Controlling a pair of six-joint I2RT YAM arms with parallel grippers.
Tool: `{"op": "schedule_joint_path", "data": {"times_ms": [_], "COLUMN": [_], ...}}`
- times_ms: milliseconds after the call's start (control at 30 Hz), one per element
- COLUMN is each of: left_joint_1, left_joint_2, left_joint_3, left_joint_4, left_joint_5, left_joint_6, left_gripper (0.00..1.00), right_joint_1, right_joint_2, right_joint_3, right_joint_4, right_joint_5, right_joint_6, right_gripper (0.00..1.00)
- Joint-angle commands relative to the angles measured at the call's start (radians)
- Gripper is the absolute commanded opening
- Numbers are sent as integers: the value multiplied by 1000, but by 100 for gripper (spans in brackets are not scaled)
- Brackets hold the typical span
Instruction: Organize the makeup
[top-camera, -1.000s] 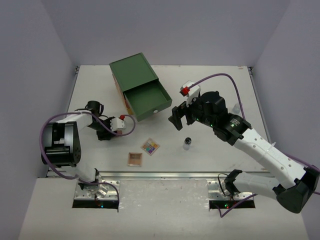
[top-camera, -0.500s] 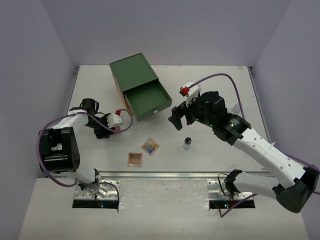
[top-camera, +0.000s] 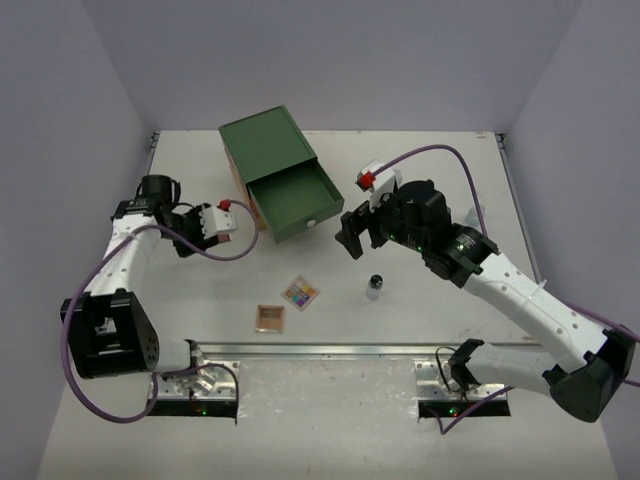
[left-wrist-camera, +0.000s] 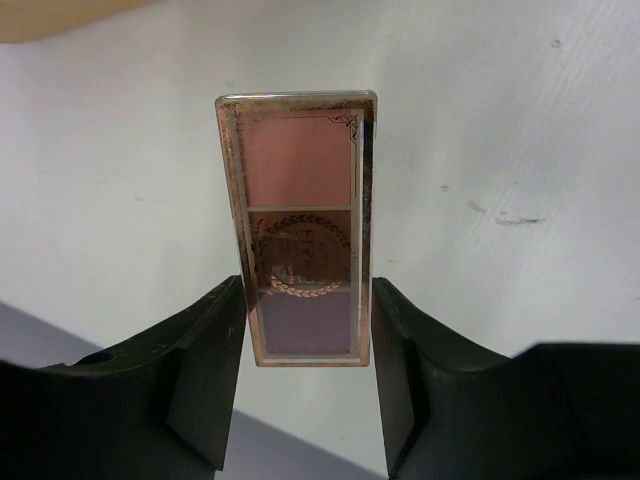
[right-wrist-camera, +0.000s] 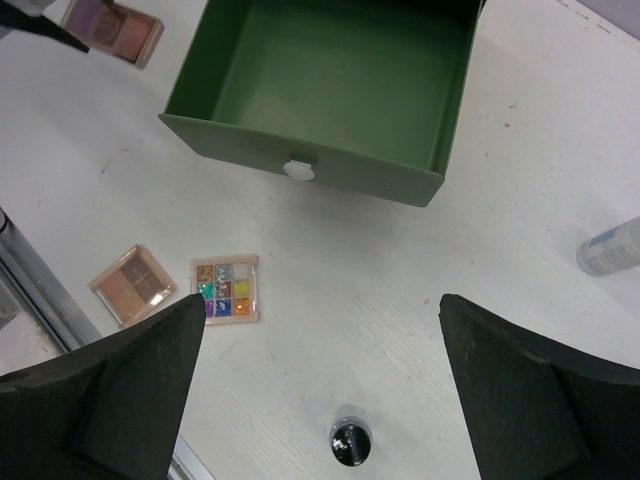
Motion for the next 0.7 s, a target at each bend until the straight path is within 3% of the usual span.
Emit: {"op": "schedule_joint_path", "data": {"times_ms": [0,233,333,367,467,667], "left_joint_1": [13,-16,-137,-223,-349,-534], "left_joint_2": [-21,59,76,81,123,209], "left_joint_3": [199,598,667,681,729,728], "left_joint_4": [-62,-27,88,115,156,150], "left_joint_5": [142,459,368,278,179,-46], "left_joint_6": [-50,-514,-701,-776,-884,-931], "left_gripper": [0,0,0,0,0,0], "right_joint_1": [-3,-3,-3,-3,-3,-3], "right_joint_2": [-9,-5,-9,-10,-15,-42], "right_joint_3": [41,31,25,23,20,1], "right_joint_4": [50,50,53,54,55,55], "right_joint_5": [27,30,42,52,72,101], "right_joint_6": [-5,9,15,14,23,34], "right_gripper": [99,99,99,99,99,99]}}
